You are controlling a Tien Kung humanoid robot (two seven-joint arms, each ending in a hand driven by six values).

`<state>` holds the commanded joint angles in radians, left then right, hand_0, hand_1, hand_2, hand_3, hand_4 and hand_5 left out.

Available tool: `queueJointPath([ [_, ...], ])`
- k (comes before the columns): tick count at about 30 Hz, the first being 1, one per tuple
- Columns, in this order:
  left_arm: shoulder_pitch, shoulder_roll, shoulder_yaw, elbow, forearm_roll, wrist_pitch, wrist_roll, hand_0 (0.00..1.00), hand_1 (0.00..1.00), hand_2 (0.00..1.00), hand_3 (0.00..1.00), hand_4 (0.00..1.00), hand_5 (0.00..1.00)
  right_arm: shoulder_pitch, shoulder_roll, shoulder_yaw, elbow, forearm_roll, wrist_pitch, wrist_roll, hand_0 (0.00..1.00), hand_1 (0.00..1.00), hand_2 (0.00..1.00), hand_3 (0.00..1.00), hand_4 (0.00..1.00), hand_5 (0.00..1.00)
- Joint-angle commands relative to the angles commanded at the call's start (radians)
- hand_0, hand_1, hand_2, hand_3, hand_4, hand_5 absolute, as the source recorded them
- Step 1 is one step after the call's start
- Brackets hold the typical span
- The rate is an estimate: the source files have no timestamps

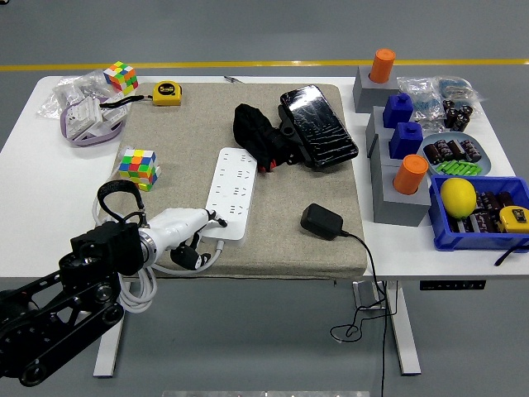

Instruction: Pull the plug out and thorw away

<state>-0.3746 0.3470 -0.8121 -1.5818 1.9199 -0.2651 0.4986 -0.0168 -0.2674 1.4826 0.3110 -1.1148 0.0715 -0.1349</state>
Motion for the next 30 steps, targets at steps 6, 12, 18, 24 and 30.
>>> queueJointPath([
  [6,0.0,0.004,-0.062,-0.038,0.029,0.103,-0.111,0.087,0.065,0.139,0.841,0.661,0.002,0.002,0.001,-0.001,0.0,0.0,-0.001,0.001,0.569,0.649,0.672,0.572,0.97,0.514],
  [12,-0.005,-0.023,-0.126,0.049,0.039,0.186,-0.206,0.163,0.136,0.239,0.832,0.572,0.086,0.005,0.005,-0.001,0.0,0.001,0.0,0.001,0.569,0.649,0.672,0.572,0.971,0.515],
  [18,-0.003,-0.052,-0.216,0.144,0.062,0.263,-0.292,0.445,0.618,0.619,0.87,0.806,0.254,0.007,0.004,0.0,0.001,0.0,-0.002,-0.001,0.569,0.649,0.672,0.573,0.971,0.515],
  [24,0.002,-0.065,-0.274,0.213,0.082,0.302,-0.334,0.746,0.86,0.866,0.913,0.953,0.441,0.009,0.003,-0.005,0.001,0.001,-0.002,-0.002,0.569,0.649,0.672,0.573,0.971,0.515],
  [30,0.013,-0.064,-0.291,0.225,0.078,0.315,-0.365,0.909,0.989,0.993,0.989,0.998,0.698,0.014,0.005,-0.01,-0.001,0.001,0.0,-0.002,0.569,0.649,0.672,0.573,0.971,0.515],
])
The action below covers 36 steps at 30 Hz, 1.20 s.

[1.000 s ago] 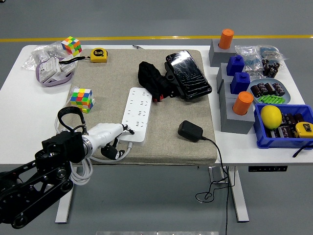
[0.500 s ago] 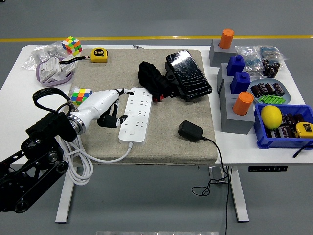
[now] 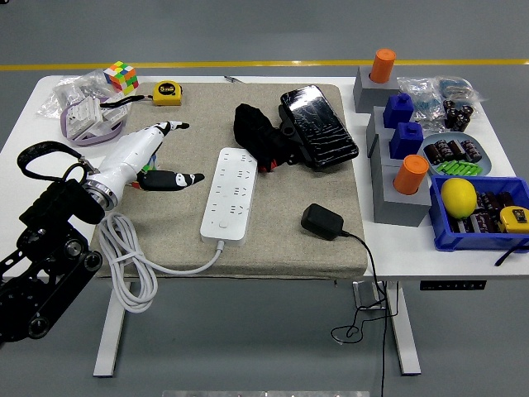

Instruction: Pull the plug out and thorw away

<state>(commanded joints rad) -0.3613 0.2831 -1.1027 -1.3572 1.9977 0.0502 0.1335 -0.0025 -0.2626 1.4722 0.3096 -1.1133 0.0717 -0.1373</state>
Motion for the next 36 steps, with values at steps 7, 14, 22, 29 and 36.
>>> queueJointPath([
  [7,0.013,0.004,-0.02,-0.012,-0.004,0.008,-0.005,0.998,0.998,0.998,0.998,0.998,0.86,0.007,-0.007,-0.004,0.001,0.0,-0.003,0.0,0.569,0.649,0.672,0.573,0.971,0.515],
  [14,0.023,0.005,-0.033,-0.018,-0.005,0.005,0.002,0.997,0.998,0.998,0.998,0.998,0.849,0.01,-0.011,-0.01,0.001,0.0,-0.003,-0.001,0.569,0.649,0.672,0.573,0.971,0.515],
  [22,0.027,0.007,-0.04,-0.031,-0.005,-0.003,0.009,0.986,0.998,0.998,0.998,0.998,0.845,0.015,-0.016,-0.015,0.001,0.002,-0.004,-0.002,0.568,0.649,0.672,0.573,0.971,0.514],
  [29,0.023,0.007,-0.039,-0.035,-0.01,-0.02,0.024,0.922,0.959,0.971,0.998,0.998,0.83,0.018,-0.017,-0.017,0.001,0.004,-0.003,-0.001,0.568,0.649,0.672,0.573,0.971,0.515],
  [36,0.026,0.006,-0.039,-0.037,-0.008,-0.024,0.029,0.904,0.938,0.946,0.998,0.998,0.804,0.013,-0.018,-0.016,-0.001,0.003,-0.001,-0.002,0.569,0.649,0.672,0.573,0.971,0.515],
])
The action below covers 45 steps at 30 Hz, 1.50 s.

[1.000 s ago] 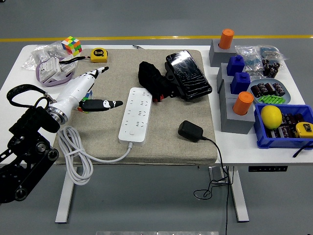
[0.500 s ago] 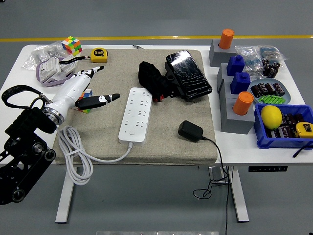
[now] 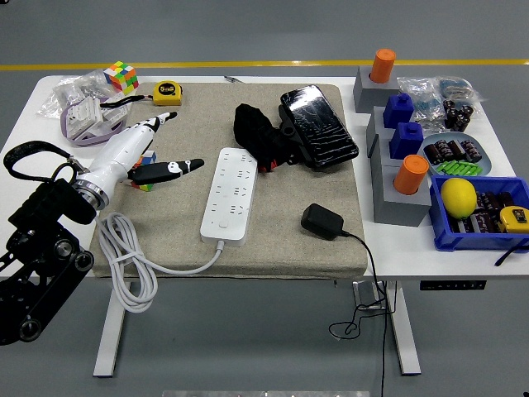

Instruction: Pull the plug out and thorw away

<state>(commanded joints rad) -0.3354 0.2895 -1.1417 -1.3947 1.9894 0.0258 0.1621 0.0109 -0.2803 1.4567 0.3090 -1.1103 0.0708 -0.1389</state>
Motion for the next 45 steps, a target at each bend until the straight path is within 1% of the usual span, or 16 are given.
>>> queueJointPath([
  [2,0.002,0.0,0.001,-0.002,0.0,0.0,0.0,0.904,0.938,0.946,0.998,0.998,0.804,-0.001,-0.001,-0.001,0.001,0.001,0.0,0.0,0.569,0.649,0.672,0.573,0.971,0.515],
  [3,0.002,0.0,0.002,-0.004,0.0,-0.001,0.001,0.893,0.928,0.938,0.998,0.998,0.78,-0.001,-0.001,-0.002,0.001,0.001,-0.001,0.0,0.568,0.649,0.672,0.573,0.971,0.514],
  [13,0.006,0.001,-0.003,-0.015,-0.002,-0.004,0.001,0.891,0.924,0.934,0.991,0.998,0.772,-0.003,0.003,0.007,0.001,0.0,-0.001,0.0,0.569,0.649,0.672,0.573,0.971,0.514],
  [45,0.009,-0.001,-0.01,-0.017,0.002,-0.022,0.011,0.888,0.912,0.921,0.976,0.998,0.72,-0.007,0.01,0.02,0.001,-0.001,0.0,0.001,0.569,0.649,0.672,0.572,0.971,0.516],
])
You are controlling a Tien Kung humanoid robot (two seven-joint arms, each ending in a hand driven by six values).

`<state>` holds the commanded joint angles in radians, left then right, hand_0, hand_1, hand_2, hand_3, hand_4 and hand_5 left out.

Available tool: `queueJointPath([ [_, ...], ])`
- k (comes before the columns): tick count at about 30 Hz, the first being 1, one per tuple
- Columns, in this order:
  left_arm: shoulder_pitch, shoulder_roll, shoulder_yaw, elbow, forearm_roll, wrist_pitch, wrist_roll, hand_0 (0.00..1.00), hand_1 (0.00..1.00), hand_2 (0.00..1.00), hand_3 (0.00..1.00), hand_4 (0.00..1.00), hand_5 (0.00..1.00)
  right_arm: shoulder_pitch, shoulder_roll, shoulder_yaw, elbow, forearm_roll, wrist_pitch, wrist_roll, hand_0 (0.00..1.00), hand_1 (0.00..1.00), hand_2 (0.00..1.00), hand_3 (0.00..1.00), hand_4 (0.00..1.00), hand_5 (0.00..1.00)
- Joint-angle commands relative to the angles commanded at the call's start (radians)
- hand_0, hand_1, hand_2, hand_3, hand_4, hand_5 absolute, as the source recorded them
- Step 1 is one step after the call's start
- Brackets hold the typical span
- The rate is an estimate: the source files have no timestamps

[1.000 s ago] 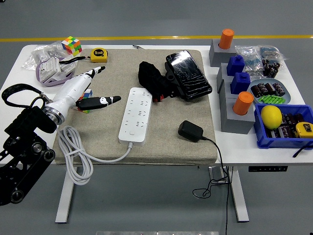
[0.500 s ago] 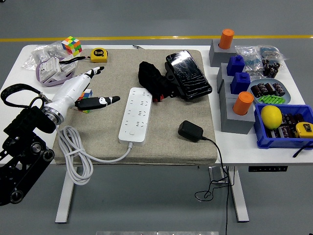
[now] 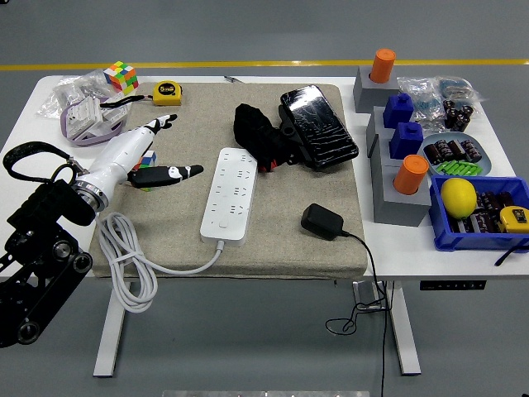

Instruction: Pull the plug out and thorw away

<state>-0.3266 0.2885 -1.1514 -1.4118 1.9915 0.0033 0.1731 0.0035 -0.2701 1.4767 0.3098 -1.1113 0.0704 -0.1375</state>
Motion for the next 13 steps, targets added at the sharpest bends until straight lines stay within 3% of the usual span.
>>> queueJointPath([
  [13,-0.001,0.0,0.0,0.002,0.001,-0.003,0.001,0.888,0.912,0.92,0.975,0.998,0.71,0.001,-0.003,0.002,0.002,0.0,-0.002,0.001,0.569,0.649,0.671,0.572,0.971,0.516],
])
